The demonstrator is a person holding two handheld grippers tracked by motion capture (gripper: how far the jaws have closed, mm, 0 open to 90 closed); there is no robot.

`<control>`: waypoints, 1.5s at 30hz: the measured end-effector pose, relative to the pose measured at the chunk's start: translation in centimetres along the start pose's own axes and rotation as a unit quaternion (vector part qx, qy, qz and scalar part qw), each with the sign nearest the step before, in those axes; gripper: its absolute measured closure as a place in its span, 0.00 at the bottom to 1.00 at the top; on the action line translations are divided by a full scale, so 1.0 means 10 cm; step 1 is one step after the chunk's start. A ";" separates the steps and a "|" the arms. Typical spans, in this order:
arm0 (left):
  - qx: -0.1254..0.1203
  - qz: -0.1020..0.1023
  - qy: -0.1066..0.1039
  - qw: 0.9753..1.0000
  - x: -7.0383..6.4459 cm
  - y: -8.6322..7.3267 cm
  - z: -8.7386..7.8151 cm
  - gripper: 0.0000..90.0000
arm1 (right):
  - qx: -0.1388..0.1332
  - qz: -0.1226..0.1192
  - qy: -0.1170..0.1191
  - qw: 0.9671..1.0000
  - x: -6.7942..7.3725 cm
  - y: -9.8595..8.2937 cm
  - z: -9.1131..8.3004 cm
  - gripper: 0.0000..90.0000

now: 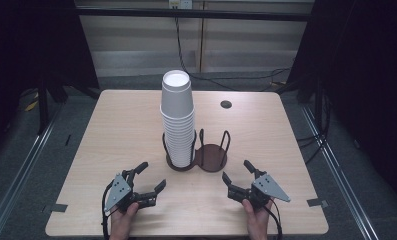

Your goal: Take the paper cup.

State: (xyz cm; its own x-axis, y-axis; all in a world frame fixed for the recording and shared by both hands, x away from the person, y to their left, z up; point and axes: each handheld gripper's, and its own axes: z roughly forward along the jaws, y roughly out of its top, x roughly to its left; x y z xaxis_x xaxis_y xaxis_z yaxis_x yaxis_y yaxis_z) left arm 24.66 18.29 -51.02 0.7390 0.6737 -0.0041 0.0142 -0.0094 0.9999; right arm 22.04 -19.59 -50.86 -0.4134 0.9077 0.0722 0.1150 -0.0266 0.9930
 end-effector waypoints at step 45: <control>0.001 0.001 0.001 1.000 0.00 0.00 0.00 0.17 | 0.049 0.000 0.156 0.987 0.09 0.68 0.14 0.33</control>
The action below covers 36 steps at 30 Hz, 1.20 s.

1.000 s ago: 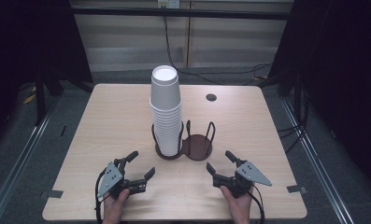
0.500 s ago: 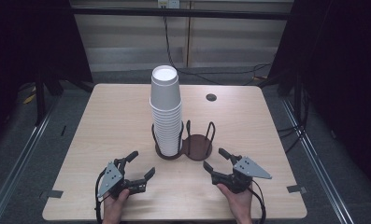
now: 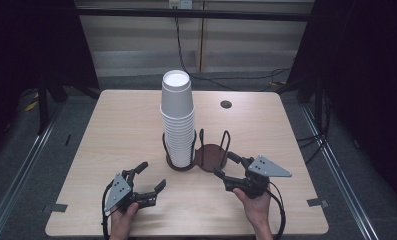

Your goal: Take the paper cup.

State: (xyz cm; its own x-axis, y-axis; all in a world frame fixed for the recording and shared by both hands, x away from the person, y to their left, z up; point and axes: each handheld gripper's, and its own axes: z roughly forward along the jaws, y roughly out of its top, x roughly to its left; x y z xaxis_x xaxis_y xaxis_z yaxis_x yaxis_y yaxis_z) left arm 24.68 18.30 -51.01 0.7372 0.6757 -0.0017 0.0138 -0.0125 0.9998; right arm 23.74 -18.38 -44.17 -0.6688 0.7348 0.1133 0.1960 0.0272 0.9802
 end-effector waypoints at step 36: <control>0.000 0.001 -0.008 1.000 0.01 0.00 0.00 0.17 | 0.013 -0.023 0.093 0.995 0.03 1.05 0.40 0.16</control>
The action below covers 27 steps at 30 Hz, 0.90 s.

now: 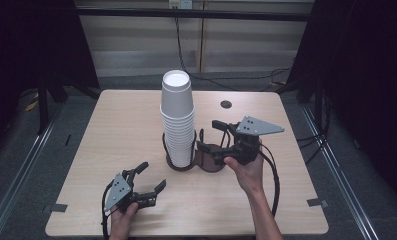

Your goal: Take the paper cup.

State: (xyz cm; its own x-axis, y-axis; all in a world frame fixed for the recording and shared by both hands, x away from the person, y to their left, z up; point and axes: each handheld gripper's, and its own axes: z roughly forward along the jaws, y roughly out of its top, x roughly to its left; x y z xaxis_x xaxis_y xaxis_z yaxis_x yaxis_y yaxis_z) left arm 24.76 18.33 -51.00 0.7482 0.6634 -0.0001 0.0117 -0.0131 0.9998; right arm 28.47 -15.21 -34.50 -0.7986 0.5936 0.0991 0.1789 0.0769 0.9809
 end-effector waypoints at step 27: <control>0.000 -0.002 -0.002 1.000 0.00 0.00 0.00 0.17 | 0.042 -0.032 0.020 0.998 -0.18 0.72 0.55 0.15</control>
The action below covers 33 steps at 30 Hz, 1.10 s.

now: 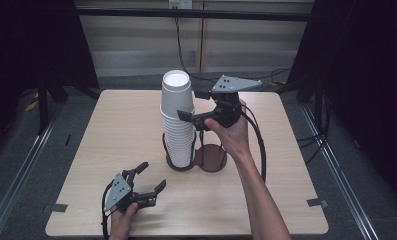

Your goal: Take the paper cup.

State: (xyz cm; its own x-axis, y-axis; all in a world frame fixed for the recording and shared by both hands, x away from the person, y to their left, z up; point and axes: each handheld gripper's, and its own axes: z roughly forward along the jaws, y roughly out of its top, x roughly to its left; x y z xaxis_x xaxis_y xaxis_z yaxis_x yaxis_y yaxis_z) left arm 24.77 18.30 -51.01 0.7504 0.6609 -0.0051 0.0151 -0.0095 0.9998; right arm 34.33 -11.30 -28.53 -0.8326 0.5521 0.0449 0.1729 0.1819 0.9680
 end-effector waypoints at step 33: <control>-0.001 0.001 0.003 1.000 0.00 0.00 0.00 0.17 | 0.048 -0.005 0.000 0.999 -0.11 0.35 0.40 0.19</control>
State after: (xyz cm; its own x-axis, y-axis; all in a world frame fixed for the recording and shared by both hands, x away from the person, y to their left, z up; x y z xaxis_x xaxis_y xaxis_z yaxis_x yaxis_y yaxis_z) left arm 24.73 18.31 -51.01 0.7471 0.6648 -0.0034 0.0125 -0.0090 0.9999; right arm 37.93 -7.97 -26.18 -0.8340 0.5506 0.0361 0.2147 0.2636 0.9404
